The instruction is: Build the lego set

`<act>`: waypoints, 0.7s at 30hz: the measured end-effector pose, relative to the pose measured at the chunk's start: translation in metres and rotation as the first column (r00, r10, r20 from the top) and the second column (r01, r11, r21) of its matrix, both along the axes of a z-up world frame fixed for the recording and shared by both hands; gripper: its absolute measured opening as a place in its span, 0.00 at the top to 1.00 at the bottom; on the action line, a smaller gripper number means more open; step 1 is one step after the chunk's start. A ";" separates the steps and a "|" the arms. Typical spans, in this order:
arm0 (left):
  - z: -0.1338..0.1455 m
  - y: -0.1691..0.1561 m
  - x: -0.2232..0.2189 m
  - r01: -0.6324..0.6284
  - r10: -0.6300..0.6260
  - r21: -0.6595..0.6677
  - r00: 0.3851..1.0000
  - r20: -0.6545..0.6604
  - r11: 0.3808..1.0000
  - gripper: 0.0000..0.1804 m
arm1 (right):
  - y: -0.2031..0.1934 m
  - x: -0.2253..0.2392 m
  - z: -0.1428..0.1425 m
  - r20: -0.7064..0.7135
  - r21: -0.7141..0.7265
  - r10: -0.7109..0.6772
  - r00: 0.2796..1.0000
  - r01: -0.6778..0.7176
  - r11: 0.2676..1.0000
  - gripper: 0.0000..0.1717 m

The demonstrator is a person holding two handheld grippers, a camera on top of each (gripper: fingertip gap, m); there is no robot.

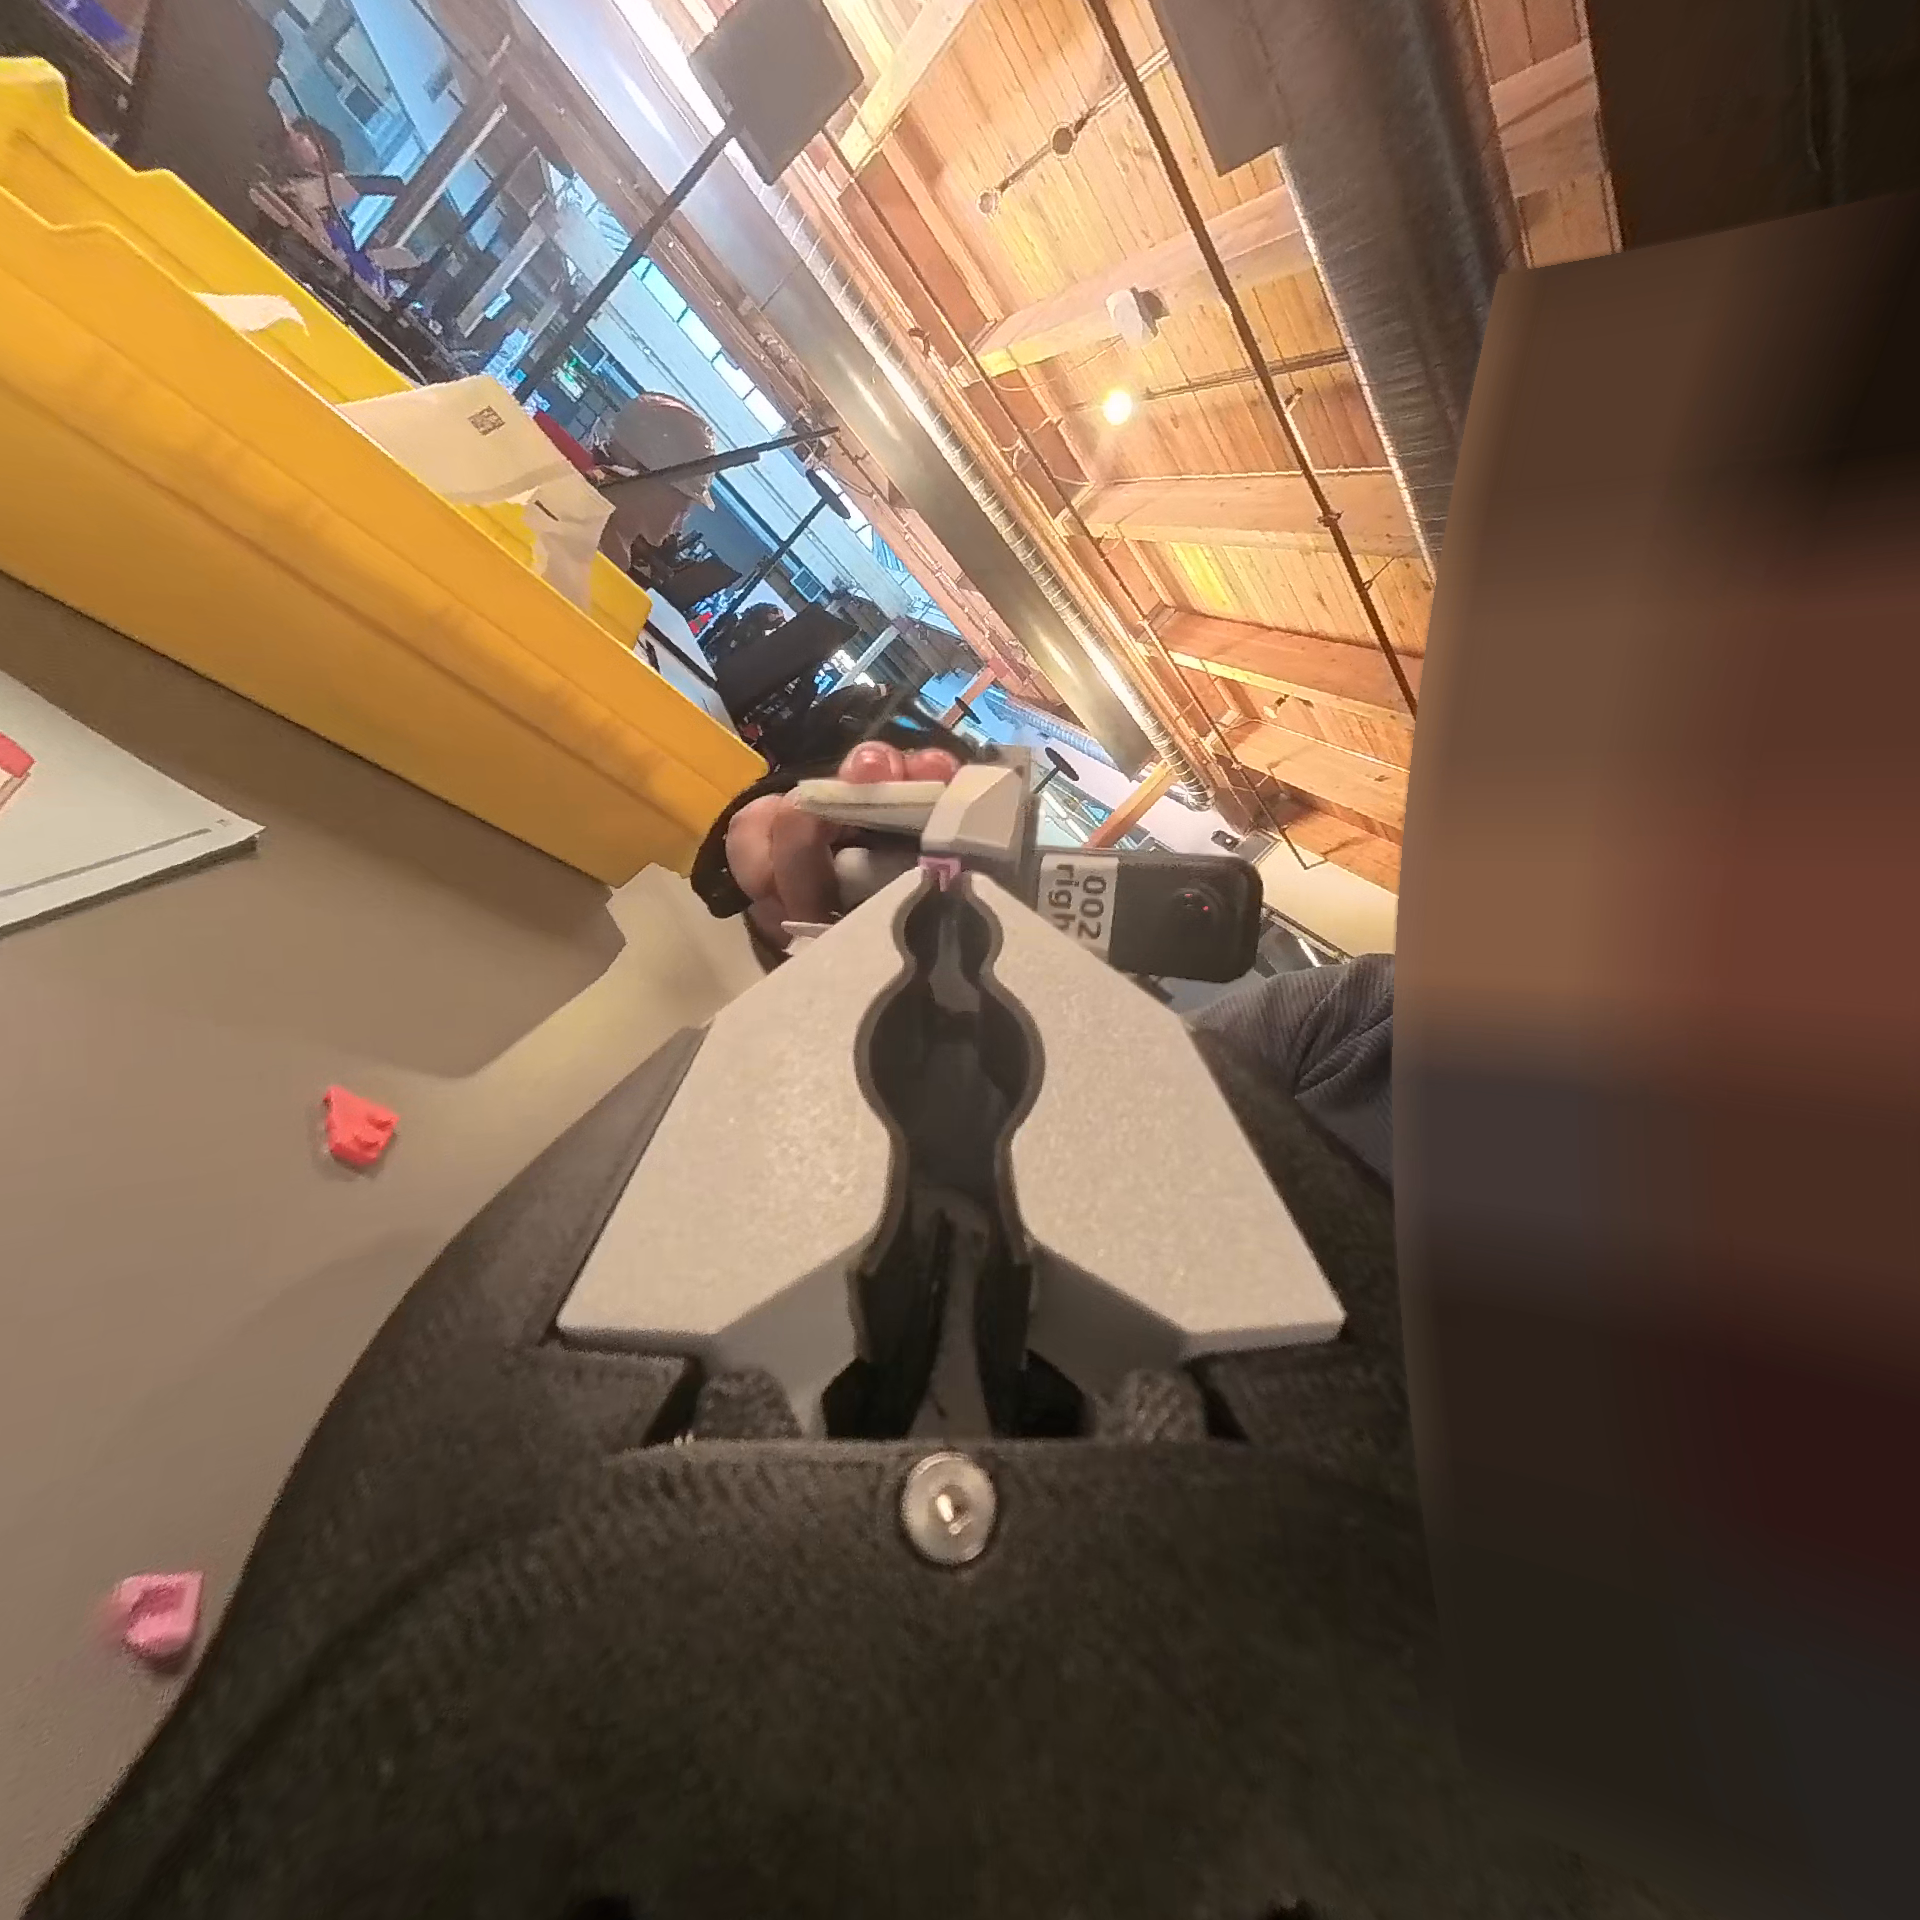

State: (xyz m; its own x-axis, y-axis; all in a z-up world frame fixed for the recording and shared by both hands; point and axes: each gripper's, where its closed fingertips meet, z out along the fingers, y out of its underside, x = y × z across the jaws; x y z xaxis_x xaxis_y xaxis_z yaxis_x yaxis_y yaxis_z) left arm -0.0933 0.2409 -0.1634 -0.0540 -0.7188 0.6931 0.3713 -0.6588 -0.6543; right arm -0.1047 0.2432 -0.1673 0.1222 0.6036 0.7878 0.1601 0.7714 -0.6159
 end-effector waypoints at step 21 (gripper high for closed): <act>-0.054 0.023 -0.007 -0.217 0.278 0.174 0.775 -0.568 0.961 0.95 | 0.018 0.094 -0.132 0.877 -0.421 0.217 0.428 0.472 0.775 0.97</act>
State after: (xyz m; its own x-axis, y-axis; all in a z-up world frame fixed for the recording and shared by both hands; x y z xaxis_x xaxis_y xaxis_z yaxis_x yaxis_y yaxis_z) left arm -0.1005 0.2636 -0.2170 0.5255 -0.7134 0.4636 0.0423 -0.5223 -0.8517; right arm -0.0111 0.2611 -0.2992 -0.2704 0.9622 0.0338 0.9071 0.2664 -0.3259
